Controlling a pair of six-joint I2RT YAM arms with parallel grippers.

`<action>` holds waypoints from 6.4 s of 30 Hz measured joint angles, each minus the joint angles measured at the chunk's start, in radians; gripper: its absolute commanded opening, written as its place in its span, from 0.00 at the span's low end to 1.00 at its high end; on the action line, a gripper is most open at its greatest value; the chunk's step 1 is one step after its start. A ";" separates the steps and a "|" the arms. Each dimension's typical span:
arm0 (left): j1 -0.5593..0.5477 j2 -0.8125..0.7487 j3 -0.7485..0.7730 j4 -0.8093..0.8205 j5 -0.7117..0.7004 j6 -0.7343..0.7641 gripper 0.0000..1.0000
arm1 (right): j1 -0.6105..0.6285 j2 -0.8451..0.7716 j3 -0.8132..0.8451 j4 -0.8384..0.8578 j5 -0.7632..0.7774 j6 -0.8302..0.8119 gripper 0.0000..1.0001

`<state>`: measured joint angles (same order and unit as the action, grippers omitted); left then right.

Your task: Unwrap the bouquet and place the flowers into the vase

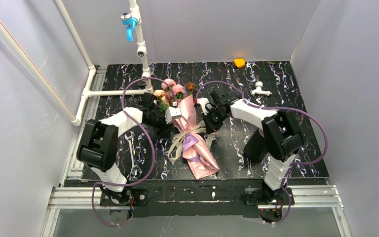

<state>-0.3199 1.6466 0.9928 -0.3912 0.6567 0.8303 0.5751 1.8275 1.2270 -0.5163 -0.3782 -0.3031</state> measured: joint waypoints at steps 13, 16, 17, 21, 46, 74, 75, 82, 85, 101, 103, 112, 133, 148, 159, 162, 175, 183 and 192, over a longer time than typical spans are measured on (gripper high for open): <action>-0.074 0.052 0.010 0.002 -0.016 0.118 0.65 | 0.000 0.050 -0.007 0.006 -0.079 -0.003 0.51; -0.076 0.052 0.010 0.002 -0.016 0.132 0.64 | 0.000 0.068 0.012 0.016 -0.097 0.000 0.50; -0.077 0.052 0.010 0.002 -0.016 0.134 0.64 | 0.000 0.076 0.021 0.018 -0.103 0.000 0.49; -0.082 0.054 0.010 0.010 -0.022 0.140 0.64 | 0.000 0.098 0.043 0.029 -0.115 0.000 0.40; -0.187 0.128 0.067 0.057 -0.150 0.127 0.00 | -0.006 0.106 0.020 0.069 -0.145 0.023 0.01; 0.089 -0.034 -0.045 -0.037 -0.240 0.144 0.00 | -0.046 0.022 0.020 -0.061 0.030 -0.049 0.01; 0.103 -0.040 -0.053 -0.039 -0.248 0.151 0.00 | -0.050 0.018 0.020 -0.067 0.037 -0.053 0.01; 0.187 -0.072 -0.070 -0.053 -0.258 0.200 0.00 | -0.056 -0.002 0.020 -0.093 0.072 -0.070 0.01; 0.236 -0.085 -0.071 -0.059 -0.259 0.225 0.00 | -0.060 -0.012 0.017 -0.098 0.087 -0.077 0.01; 0.348 -0.143 -0.083 -0.113 -0.248 0.319 0.00 | -0.096 -0.066 -0.032 -0.167 0.056 -0.135 0.65; 0.332 -0.151 -0.083 -0.115 -0.246 0.313 0.00 | -0.090 -0.072 -0.032 -0.163 0.023 -0.137 0.71; 0.251 -0.151 -0.083 -0.118 -0.226 0.264 0.00 | 0.034 -0.031 0.012 -0.050 -0.089 -0.076 0.78; 0.232 -0.151 -0.083 -0.111 -0.230 0.194 0.00 | 0.126 0.178 0.138 0.127 -0.088 -0.018 0.01; 0.402 -0.146 -0.084 -0.124 -0.231 0.293 0.00 | 0.011 0.054 0.007 0.030 -0.066 -0.098 0.01; 0.520 -0.113 -0.082 -0.141 -0.247 0.381 0.00 | -0.061 0.002 -0.015 -0.067 -0.040 -0.164 0.01; 0.520 -0.113 -0.082 -0.140 -0.248 0.391 0.00 | -0.119 -0.017 -0.010 -0.111 -0.035 -0.190 0.01; 0.439 -0.184 -0.082 -0.244 -0.134 0.472 0.51 | -0.070 -0.037 -0.004 -0.163 -0.090 -0.177 0.68; 0.342 -0.198 -0.077 -0.264 -0.037 0.470 0.52 | 0.061 0.074 0.130 -0.044 -0.112 -0.095 0.70; 0.264 -0.166 -0.027 -0.260 -0.017 0.441 0.56 | 0.105 0.226 0.254 0.004 -0.116 -0.080 0.60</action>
<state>-0.0555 1.4811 0.9653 -0.6510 0.6395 1.2709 0.6804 2.0533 1.4815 -0.5121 -0.4946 -0.3832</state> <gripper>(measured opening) 0.549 0.660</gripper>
